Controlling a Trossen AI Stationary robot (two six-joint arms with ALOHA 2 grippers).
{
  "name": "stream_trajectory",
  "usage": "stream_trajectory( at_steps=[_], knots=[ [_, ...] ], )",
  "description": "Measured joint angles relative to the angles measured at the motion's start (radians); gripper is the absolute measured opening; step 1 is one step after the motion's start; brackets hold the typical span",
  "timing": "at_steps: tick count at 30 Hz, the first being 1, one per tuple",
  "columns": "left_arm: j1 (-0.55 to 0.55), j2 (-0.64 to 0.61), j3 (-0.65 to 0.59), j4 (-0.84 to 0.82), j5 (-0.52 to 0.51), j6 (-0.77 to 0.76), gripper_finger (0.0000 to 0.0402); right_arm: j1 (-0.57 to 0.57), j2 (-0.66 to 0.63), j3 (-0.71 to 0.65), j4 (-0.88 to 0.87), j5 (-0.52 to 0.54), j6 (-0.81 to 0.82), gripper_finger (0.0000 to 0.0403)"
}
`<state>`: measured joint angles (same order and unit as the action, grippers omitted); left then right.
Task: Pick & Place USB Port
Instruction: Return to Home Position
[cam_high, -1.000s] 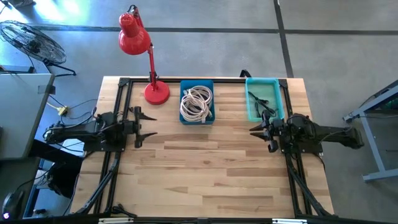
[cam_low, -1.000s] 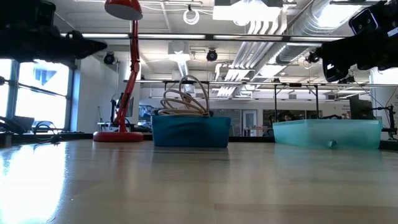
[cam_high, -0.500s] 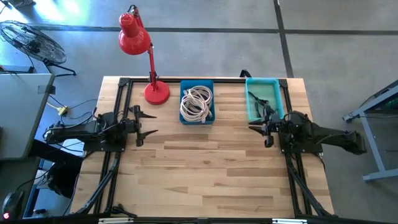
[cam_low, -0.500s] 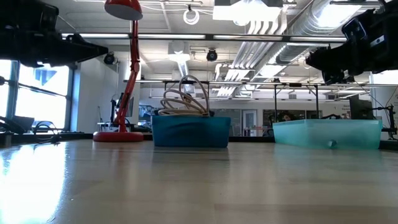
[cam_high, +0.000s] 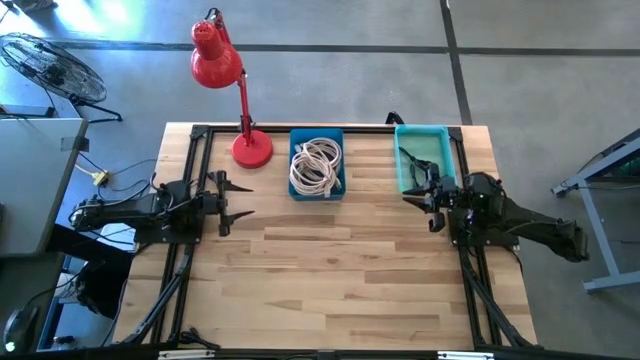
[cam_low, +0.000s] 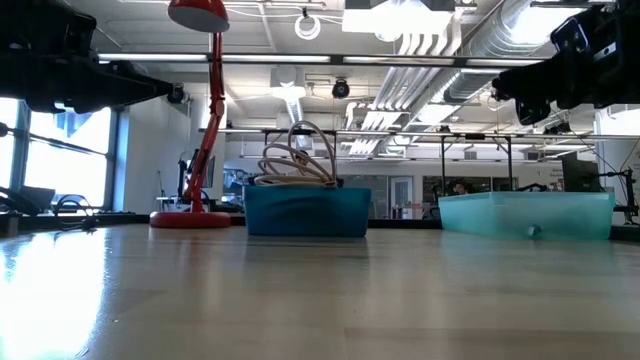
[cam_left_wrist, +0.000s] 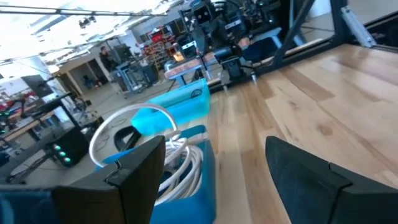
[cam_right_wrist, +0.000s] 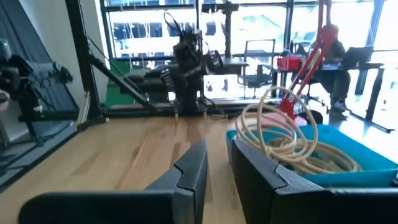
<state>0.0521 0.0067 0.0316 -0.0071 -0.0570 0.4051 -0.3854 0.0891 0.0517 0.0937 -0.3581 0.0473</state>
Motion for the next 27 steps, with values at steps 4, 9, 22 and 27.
stream_trajectory(
  at_steps=[4, 9, 22, 27],
  knots=[
    [0.0, 0.0, 0.007, -0.016, 0.049, 0.002, 0.0272, -0.001, 0.001, 0.0, -0.032, 0.005, -0.002, 0.0067],
    [0.0, 0.0, 0.009, -0.028, 0.047, 0.002, 0.0272, -0.001, 0.001, 0.0, -0.04, 0.007, -0.003, 0.0067],
    [0.0, 0.0, -0.01, 0.004, 0.04, 0.008, 0.0272, -0.001, 0.001, 0.0, -0.047, 0.007, -0.014, 0.0067],
    [0.0, 0.0, -0.011, 0.003, 0.04, 0.009, 0.0272, 0.0, 0.0, 0.0, -0.052, 0.007, -0.013, 0.0067]
  ],
)
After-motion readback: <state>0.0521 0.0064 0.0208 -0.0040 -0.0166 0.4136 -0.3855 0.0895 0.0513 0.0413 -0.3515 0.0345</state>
